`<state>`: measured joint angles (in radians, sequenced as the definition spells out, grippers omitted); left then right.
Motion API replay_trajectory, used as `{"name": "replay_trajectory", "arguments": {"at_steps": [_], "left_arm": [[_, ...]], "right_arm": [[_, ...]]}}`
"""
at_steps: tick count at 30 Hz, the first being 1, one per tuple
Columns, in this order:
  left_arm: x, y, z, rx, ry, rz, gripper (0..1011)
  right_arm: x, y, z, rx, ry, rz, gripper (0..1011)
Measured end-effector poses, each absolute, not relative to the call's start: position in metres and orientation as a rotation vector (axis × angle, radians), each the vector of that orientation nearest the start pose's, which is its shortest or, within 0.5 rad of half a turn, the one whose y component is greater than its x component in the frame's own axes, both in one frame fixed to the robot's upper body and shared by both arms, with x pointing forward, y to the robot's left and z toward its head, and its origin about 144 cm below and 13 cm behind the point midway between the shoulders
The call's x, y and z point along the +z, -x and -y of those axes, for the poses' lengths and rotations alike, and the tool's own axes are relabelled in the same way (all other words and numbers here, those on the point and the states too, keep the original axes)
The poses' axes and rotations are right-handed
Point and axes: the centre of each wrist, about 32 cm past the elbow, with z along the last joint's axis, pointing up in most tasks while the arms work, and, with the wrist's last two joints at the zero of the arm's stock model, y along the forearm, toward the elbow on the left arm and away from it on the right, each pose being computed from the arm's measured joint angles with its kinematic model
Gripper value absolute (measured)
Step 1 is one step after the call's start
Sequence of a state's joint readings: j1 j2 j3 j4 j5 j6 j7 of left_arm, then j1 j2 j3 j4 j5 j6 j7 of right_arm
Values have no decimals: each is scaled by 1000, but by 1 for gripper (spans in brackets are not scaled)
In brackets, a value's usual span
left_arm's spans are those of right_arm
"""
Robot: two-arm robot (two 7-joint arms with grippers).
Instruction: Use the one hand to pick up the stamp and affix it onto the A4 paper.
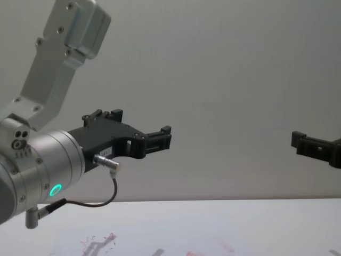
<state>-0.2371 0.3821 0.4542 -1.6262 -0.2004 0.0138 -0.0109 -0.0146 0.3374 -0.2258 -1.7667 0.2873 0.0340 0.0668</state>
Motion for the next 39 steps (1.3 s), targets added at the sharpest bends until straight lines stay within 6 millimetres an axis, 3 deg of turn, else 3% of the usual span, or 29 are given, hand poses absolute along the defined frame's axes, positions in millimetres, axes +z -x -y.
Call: {"name": "replay_trajectory", "arguments": {"at_steps": [19, 39], "left_arm": [[1204, -492, -198, 1124, -61, 268, 1001], [1204, -492, -198, 1124, -61, 268, 1001]], "right_arm": [[1188, -441, 241, -1233, -20, 72, 1001], [1176, -397, 283, -1261, 90, -69, 1001]]}}
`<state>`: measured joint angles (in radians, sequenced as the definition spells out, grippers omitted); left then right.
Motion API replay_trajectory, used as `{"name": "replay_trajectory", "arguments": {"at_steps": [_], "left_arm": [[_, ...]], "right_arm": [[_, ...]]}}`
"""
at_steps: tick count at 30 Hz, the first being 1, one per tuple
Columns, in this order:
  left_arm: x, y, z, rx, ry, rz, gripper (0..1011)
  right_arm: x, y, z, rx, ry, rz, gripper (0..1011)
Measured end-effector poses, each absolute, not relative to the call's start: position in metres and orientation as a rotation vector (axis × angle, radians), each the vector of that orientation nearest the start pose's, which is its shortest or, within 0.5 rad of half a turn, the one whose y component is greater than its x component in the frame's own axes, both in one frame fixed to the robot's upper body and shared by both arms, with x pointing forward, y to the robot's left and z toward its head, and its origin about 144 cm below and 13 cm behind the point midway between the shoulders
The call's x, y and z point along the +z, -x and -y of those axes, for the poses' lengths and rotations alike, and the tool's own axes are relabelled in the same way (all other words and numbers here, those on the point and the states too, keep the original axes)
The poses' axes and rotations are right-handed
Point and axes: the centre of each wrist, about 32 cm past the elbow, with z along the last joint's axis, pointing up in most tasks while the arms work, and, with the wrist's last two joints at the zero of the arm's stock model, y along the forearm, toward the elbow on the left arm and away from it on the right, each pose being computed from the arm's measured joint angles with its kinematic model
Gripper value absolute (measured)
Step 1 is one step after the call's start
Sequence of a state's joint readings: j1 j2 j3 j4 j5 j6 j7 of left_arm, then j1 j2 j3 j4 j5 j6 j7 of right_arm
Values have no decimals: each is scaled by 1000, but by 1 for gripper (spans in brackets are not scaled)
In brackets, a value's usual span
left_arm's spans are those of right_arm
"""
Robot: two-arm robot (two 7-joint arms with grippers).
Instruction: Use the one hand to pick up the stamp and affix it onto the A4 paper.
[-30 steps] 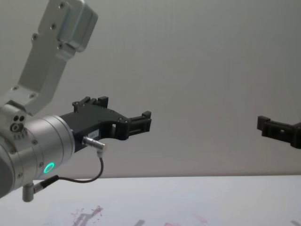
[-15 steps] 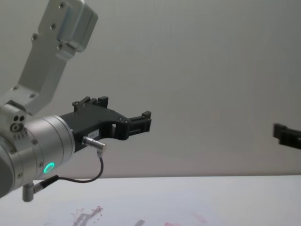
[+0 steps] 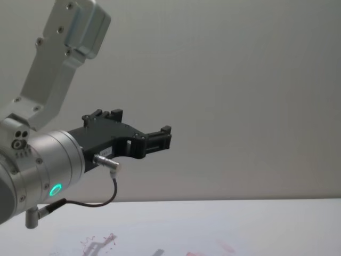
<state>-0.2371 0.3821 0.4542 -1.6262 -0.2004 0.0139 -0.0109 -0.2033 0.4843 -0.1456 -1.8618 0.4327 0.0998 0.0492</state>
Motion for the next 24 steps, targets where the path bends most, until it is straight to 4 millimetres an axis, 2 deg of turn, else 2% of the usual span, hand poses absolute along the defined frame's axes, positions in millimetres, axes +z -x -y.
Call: {"name": "replay_trajectory", "arguments": {"at_steps": [9, 24], "left_arm": [[1204, -492, -198, 1124, -61, 268, 1001], [1204, -492, -198, 1124, -61, 268, 1001]], "right_arm": [[1170, -390, 288, -1224, 168, -147, 1001], [1159, -385, 285, -1211, 285, -225, 1001]]}}
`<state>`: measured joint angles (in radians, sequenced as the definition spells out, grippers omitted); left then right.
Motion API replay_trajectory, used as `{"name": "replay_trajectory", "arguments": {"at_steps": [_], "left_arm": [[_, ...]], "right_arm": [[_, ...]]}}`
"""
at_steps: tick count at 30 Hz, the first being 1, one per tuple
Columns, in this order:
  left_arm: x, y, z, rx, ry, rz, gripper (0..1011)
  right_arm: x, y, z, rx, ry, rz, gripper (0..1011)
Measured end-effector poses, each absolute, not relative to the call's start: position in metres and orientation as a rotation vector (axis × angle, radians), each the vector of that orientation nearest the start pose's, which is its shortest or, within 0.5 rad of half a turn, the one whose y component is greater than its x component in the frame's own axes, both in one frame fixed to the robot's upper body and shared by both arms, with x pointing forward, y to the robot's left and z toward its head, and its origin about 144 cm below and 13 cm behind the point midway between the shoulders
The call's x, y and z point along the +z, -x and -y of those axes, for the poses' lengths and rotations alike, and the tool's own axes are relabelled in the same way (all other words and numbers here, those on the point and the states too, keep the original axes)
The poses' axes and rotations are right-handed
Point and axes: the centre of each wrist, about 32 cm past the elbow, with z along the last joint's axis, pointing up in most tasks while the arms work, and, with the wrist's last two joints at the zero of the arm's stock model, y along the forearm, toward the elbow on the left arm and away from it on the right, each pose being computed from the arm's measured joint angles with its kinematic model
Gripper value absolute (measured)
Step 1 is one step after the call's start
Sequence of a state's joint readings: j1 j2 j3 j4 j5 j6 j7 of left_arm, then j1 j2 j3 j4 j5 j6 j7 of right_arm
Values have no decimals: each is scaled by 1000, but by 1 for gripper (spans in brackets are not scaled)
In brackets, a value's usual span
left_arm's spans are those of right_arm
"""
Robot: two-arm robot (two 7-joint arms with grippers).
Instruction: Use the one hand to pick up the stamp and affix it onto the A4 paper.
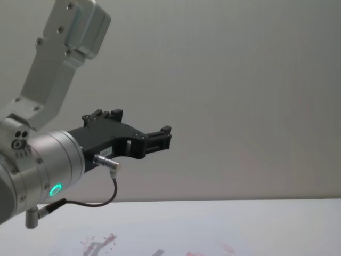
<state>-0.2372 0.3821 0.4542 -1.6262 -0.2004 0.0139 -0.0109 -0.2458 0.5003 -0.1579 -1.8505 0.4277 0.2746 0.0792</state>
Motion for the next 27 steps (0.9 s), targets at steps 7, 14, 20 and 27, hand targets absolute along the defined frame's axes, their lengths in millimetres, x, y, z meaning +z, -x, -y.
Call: {"name": "replay_trajectory", "arguments": {"at_steps": [7, 14, 20, 27], "left_arm": [[1204, -492, -198, 1124, -61, 268, 1001], [1204, -492, -198, 1124, -61, 268, 1001], [1204, -492, -198, 1124, -61, 268, 1001], [1204, -492, -198, 1124, -61, 268, 1001]], "right_arm": [[1157, -390, 282, -1201, 319, -223, 1001], [1156, -397, 279, -1184, 343, -211, 994], [1156, -401, 277, -1174, 356, -206, 867], [1155, -404, 276, -1168, 365, -201, 648]]}}
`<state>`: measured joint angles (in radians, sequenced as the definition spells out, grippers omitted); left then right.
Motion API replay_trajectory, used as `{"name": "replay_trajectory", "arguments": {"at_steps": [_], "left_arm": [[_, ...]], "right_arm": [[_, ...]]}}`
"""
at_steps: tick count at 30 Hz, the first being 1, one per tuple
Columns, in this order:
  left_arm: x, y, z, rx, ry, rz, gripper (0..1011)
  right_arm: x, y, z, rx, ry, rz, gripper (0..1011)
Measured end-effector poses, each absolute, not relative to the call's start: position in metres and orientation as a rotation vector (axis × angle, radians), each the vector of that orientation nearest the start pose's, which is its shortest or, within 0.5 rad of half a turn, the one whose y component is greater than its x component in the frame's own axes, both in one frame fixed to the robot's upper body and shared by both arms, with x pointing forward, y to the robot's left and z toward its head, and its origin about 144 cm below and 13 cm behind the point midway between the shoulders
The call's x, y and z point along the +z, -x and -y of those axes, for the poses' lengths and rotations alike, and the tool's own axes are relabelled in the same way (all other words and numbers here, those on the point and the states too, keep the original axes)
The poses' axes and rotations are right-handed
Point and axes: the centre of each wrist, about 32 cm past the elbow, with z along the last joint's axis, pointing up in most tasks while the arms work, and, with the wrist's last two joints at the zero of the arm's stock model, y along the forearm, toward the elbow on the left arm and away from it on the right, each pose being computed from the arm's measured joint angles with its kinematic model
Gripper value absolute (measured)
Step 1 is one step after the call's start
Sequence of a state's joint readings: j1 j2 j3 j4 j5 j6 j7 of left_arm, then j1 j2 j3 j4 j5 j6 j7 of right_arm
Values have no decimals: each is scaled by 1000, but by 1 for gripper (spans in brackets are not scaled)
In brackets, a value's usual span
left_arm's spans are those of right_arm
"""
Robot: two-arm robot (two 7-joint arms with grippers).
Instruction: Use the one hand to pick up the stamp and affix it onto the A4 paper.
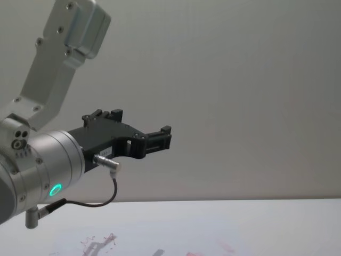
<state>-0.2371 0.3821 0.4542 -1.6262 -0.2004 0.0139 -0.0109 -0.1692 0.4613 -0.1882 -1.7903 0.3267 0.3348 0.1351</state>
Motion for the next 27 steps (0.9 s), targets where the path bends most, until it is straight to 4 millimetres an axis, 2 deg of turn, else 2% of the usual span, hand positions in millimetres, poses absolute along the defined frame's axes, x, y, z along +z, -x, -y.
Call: {"name": "replay_trajectory", "arguments": {"at_steps": [13, 27], "left_arm": [[1204, -492, -198, 1124, -61, 268, 1001], [1204, -492, -198, 1124, -61, 268, 1001]], "right_arm": [[1155, -406, 275, -1163, 372, -198, 234], [1159, -408, 276, -1161, 363, -173, 216]]}}
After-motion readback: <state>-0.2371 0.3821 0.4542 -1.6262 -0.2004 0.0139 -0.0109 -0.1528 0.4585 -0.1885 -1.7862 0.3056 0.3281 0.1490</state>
